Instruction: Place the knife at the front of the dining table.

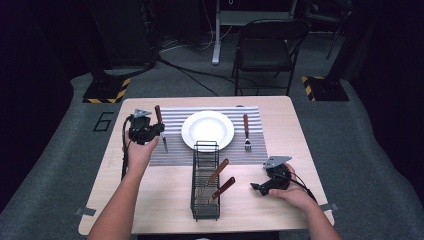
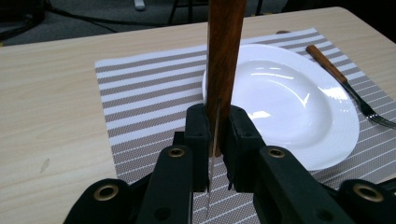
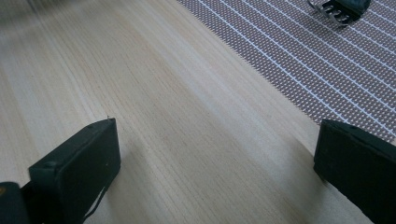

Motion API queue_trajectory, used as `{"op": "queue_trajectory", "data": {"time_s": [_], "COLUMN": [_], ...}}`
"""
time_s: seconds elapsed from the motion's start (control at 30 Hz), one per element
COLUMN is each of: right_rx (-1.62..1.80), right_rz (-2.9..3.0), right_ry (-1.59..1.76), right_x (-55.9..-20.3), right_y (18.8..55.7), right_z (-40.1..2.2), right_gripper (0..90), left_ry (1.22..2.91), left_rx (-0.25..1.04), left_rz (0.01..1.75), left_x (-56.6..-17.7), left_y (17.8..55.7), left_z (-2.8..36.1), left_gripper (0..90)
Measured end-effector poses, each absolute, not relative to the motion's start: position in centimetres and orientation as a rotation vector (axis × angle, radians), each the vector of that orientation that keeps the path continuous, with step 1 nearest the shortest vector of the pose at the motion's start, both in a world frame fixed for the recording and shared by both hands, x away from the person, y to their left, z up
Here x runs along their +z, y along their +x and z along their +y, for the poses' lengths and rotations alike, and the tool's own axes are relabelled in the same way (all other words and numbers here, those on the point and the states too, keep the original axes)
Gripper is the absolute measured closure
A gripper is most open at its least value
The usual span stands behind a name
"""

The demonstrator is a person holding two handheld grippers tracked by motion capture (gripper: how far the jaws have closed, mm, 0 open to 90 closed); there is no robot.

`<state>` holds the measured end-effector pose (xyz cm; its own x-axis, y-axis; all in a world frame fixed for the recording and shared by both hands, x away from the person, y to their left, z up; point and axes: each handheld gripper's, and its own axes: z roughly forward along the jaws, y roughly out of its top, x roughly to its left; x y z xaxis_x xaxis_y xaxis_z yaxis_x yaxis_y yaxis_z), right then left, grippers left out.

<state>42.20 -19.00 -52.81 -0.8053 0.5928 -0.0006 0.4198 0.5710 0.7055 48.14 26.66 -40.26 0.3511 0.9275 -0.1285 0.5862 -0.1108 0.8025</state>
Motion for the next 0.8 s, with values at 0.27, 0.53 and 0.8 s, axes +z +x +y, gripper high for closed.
{"op": "queue_trajectory", "data": {"time_s": [0.27,0.53,0.8], "right_rx": [1.059,1.060,1.060], "right_rz": [2.567,2.567,2.567], "right_ry": [0.843,0.842,0.842], "right_x": [-52.8,-52.8,-52.8], "right_y": [42.2,42.2,42.2], "right_z": [-19.0,-19.0,-19.0], "right_gripper": [0.0,0.0,0.0], "left_ry": [1.815,1.825,1.842], "left_rx": [0.509,0.502,0.501], "left_rz": [1.352,1.362,1.373], "left_x": [-41.1,-41.7,-42.2], "left_y": [48.0,48.3,49.4], "left_z": [26.7,26.4,26.1], "left_gripper": [80.7,80.7,80.7]}}
